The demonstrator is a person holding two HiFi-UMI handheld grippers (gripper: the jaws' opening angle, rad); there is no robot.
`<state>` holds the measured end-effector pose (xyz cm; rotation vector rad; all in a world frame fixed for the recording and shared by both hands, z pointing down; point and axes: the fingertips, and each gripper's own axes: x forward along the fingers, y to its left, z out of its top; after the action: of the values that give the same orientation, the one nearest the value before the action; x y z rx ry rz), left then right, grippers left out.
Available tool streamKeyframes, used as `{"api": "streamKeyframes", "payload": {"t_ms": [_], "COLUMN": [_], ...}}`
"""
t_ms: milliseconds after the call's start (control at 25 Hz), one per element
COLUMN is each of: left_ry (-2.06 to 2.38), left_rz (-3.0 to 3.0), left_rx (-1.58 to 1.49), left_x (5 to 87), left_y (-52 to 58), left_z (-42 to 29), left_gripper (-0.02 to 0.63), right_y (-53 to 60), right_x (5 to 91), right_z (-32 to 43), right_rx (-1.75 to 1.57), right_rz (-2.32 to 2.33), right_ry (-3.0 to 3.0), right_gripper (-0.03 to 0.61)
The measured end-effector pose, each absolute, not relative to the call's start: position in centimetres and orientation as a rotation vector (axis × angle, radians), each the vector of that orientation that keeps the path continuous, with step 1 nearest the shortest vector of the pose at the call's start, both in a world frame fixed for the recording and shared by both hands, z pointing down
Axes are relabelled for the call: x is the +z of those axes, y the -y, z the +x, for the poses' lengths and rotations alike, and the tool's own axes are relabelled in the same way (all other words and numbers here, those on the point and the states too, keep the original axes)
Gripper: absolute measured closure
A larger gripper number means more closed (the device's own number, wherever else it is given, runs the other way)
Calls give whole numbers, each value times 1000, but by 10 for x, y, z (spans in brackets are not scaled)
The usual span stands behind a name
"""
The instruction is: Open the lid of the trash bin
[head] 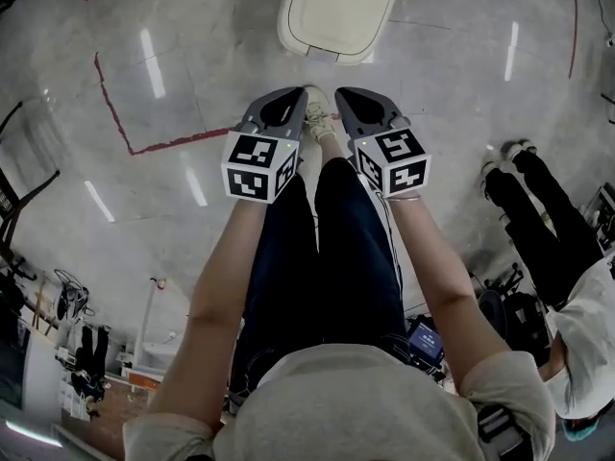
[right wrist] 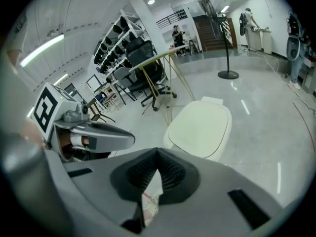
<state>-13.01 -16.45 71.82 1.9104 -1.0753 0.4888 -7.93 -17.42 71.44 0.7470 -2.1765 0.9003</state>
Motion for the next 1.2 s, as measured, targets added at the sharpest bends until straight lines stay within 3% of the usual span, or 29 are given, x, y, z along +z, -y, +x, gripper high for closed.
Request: {"api": "streamKeyframes", "payload": {"t_ms": [480,1200], "left_ry": [1071,1108], "left_rz": [1815,1784], "left_rx": [480,432], "left_x": [794,821], "left_y": [157,178], "left_z": [-135,-127], "left_gripper": [604,604], "right_y": [198,205], "right_x": [805,839], "right_z": [-93,-78], "right_rx": [904,890], "right_rz": [889,946], "right_ry": [2105,2002], "right_gripper": [578,578]}}
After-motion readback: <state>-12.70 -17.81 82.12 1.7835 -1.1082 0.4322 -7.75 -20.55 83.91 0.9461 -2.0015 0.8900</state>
